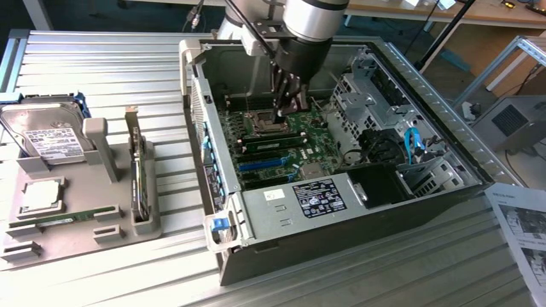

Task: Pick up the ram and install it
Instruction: 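Press down the ram until it locks into place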

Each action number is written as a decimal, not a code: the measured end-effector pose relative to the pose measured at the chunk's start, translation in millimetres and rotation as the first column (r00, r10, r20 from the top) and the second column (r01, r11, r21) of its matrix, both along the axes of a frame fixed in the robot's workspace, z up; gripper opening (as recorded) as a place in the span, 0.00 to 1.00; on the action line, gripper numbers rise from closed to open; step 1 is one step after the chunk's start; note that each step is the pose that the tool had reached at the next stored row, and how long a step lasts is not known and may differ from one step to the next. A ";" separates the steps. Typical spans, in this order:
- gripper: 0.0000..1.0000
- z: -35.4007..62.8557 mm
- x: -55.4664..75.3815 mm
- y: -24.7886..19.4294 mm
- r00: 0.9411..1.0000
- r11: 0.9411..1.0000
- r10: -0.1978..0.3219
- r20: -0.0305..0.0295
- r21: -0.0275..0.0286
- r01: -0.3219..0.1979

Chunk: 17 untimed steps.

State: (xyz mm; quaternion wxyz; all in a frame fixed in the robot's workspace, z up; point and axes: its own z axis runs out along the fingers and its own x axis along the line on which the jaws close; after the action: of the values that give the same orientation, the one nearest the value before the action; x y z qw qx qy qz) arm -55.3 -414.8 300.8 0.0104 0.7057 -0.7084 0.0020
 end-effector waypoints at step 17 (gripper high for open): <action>0.11 6.5 4.9 0.1 1.000 1.000 0.000 0.000 -0.001 0.000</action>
State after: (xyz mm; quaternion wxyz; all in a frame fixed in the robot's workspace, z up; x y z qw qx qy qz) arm -50.4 -414.7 307.3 0.0107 0.7057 -0.7084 0.0023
